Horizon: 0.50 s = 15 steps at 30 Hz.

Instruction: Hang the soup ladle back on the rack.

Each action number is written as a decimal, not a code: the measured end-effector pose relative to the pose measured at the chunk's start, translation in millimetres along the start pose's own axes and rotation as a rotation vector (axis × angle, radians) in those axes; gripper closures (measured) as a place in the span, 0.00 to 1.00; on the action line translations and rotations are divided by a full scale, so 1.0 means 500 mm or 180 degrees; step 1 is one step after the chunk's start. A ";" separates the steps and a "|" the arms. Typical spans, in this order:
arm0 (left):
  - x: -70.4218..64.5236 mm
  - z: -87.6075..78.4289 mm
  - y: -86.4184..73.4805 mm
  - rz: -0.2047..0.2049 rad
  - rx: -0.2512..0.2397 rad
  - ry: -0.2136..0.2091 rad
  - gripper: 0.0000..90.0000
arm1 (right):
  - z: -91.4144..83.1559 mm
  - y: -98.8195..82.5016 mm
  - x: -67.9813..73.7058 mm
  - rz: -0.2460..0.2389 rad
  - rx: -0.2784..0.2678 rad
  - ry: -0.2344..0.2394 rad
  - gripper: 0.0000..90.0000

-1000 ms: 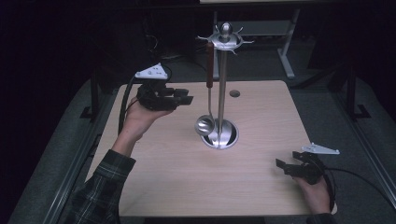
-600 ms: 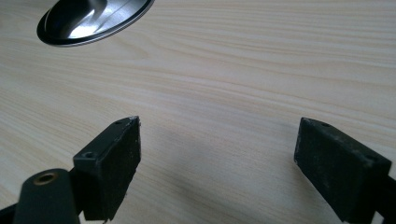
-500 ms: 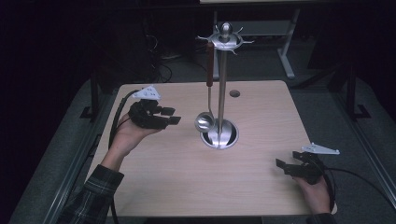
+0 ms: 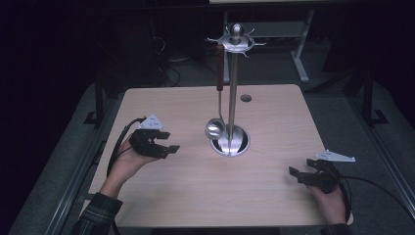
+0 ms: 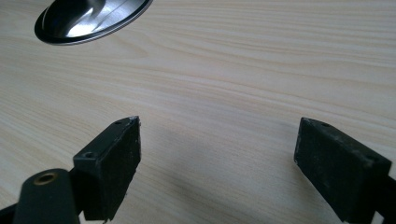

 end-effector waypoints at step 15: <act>-0.009 0.031 -0.136 -0.0213 0.0131 0.0152 0.28 | -0.001 -0.001 0.000 0.0006 0.0003 -0.0005 0.16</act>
Point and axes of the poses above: each handheld gripper's, and its own axes: z roughly forward along the jaws, y roughly out of its top, x roughly to its left, the point moved 8 cm from there along z, roughly forward along the jaws, and after that the axes turned 10 degrees about z, right-handed, at the moved point
